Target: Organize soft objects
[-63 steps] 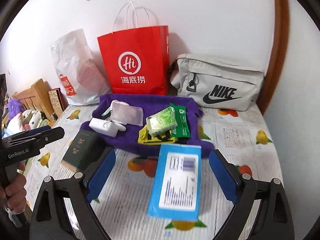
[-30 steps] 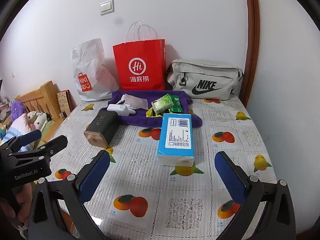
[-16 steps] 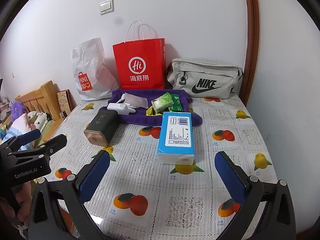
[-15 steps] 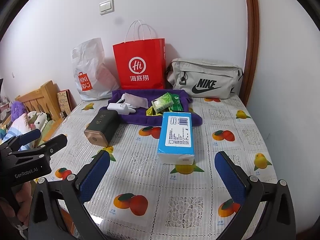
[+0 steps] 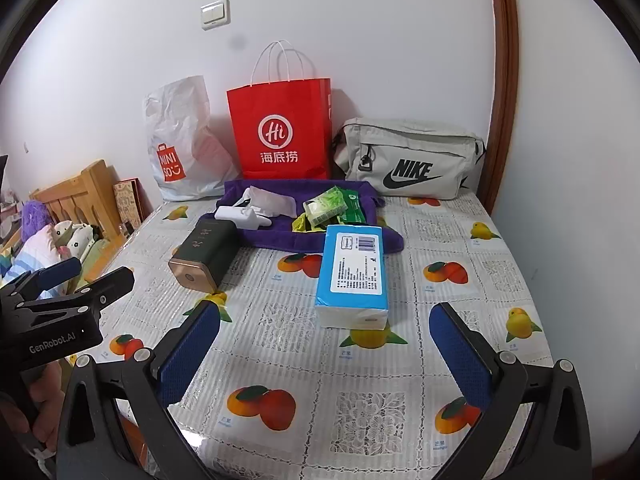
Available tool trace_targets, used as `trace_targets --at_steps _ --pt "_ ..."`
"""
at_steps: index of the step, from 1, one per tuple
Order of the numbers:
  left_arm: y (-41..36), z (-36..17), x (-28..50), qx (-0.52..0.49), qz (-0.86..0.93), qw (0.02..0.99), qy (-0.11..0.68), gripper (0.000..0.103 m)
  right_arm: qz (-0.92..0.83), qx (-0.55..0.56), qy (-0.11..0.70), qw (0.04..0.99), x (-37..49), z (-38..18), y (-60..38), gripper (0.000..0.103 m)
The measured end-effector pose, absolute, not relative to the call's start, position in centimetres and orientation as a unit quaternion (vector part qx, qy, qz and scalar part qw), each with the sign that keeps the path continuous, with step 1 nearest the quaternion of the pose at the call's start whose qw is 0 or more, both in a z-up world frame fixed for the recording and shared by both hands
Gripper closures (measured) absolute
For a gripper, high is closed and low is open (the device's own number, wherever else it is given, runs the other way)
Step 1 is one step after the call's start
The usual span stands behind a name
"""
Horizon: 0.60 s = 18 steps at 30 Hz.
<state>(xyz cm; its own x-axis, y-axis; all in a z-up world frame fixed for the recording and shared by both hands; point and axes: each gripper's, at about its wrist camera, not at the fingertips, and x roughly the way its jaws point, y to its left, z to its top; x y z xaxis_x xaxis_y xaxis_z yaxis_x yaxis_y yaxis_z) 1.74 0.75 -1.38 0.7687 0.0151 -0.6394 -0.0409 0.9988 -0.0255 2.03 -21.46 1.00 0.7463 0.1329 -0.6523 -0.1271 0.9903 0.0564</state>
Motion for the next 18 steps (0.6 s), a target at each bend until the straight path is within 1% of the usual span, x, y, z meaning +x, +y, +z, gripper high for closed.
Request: trace_targets --at_steps 18 --pt "0.81 -1.31 1.58 -0.019 0.015 0.94 0.34 0.003 0.069 0.004 0.349 0.935 1.86 1.11 -21.48 0.0"
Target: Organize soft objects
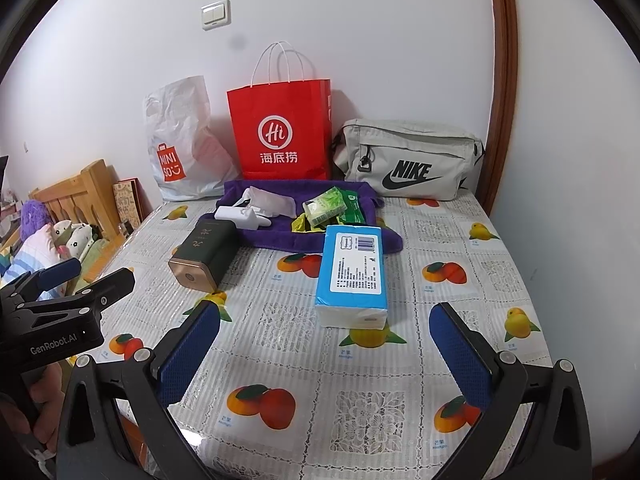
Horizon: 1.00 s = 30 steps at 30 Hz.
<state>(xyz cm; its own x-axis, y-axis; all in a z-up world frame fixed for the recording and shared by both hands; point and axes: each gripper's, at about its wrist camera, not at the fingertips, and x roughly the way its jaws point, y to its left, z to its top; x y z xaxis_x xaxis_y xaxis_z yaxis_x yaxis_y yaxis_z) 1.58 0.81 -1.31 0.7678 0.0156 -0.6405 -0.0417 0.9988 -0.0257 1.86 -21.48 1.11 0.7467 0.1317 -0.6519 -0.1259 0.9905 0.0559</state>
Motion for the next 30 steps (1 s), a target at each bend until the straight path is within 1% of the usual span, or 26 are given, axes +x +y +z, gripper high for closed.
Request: trace_targets --at_steps 30 --pt "0.78 -1.3 1.45 -0.02 0.015 0.94 0.34 0.003 0.068 0.004 0.347 0.935 1.69 1.34 -21.61 0.0"
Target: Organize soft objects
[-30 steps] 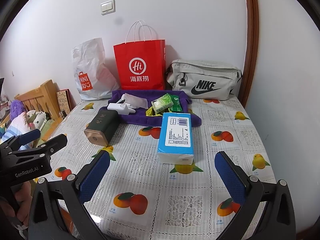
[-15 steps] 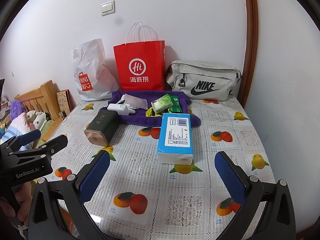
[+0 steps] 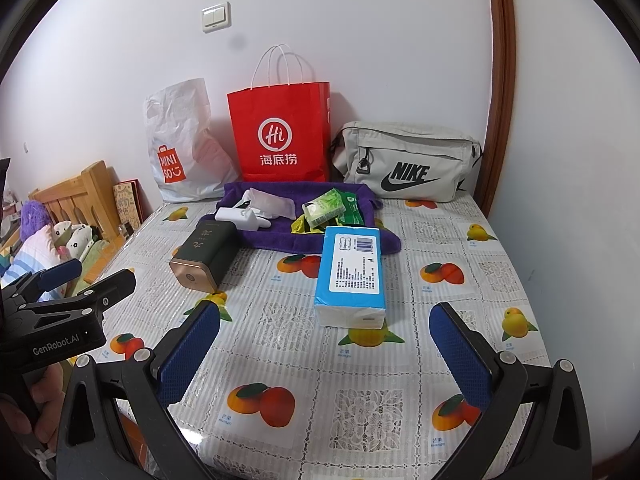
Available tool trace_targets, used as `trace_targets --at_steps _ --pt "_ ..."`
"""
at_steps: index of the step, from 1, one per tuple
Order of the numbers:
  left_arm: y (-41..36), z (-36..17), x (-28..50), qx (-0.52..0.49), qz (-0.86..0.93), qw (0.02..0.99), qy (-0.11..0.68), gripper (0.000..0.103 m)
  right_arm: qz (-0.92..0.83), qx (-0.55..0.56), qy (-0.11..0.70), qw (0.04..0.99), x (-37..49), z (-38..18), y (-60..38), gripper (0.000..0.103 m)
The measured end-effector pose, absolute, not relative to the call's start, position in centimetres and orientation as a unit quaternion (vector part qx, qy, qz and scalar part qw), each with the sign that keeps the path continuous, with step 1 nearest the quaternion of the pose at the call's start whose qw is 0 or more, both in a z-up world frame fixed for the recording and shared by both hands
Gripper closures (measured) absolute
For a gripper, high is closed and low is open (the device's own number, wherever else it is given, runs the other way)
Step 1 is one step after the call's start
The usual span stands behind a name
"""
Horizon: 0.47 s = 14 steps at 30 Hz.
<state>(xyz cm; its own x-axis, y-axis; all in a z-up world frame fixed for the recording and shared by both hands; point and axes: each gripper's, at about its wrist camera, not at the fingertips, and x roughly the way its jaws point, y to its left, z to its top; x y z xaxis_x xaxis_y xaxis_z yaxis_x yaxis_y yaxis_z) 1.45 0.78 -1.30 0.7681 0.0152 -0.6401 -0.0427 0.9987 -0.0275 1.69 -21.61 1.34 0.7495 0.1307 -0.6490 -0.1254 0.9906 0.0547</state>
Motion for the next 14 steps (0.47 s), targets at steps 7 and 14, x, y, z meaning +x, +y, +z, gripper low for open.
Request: trace_targets --at_steps 7,14 --pt "0.76 -1.36 1.48 -0.019 0.015 0.94 0.341 0.003 0.067 0.004 0.347 0.935 1.62 1.58 -21.85 0.0" --pt "0.74 -1.42 1.25 -0.018 0.015 0.939 0.343 0.003 0.067 0.004 0.348 0.935 1.67 1.57 -21.95 0.0"
